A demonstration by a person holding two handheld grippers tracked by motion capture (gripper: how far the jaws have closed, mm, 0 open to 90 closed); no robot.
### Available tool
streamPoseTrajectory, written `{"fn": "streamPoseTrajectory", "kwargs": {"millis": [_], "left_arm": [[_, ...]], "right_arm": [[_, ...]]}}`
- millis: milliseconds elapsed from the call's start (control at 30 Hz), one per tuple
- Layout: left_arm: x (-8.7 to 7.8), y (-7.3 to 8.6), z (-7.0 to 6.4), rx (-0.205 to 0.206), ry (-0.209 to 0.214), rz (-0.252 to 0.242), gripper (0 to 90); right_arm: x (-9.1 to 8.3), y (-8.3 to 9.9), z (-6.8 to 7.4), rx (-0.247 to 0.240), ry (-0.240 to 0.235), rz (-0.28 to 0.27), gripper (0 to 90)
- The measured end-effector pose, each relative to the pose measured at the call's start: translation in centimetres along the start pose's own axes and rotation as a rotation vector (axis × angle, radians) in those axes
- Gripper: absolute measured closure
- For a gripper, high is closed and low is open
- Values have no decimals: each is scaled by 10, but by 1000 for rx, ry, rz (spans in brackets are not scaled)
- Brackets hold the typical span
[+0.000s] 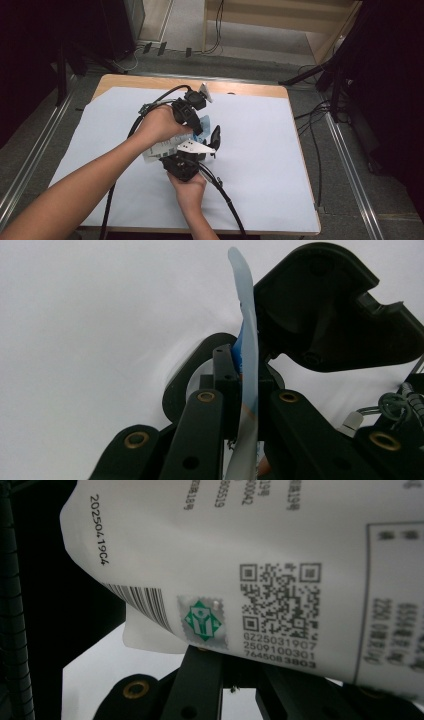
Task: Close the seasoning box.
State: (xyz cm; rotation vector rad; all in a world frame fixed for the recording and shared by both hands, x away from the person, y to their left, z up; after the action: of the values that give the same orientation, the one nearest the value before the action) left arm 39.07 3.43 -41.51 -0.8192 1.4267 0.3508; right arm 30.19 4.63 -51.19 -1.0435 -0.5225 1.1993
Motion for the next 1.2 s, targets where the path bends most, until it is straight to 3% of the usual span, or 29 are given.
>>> {"fn": "streamPoseTrajectory", "kwargs": {"millis": [433, 1200], "left_arm": [[2, -2, 3, -21, -2, 11, 888], [2, -5, -1, -20, -5, 17, 897]], "right_arm": [[0, 1, -2, 5, -8, 5, 900], [1, 3, -3, 4, -7, 27, 900]]}}
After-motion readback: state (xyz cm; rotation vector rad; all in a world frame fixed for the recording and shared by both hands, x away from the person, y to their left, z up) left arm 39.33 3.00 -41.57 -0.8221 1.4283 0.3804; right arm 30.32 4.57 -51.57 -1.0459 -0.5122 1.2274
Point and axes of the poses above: each handheld gripper's, and its own axes: x roughly forward along the jaws, y roughly out of its underside, z roughly to its left, the point moved 5 cm from there along x, roughly forward along the jaws, and after that the axes turned 7 degrees about -y, right-handed, at the moved point
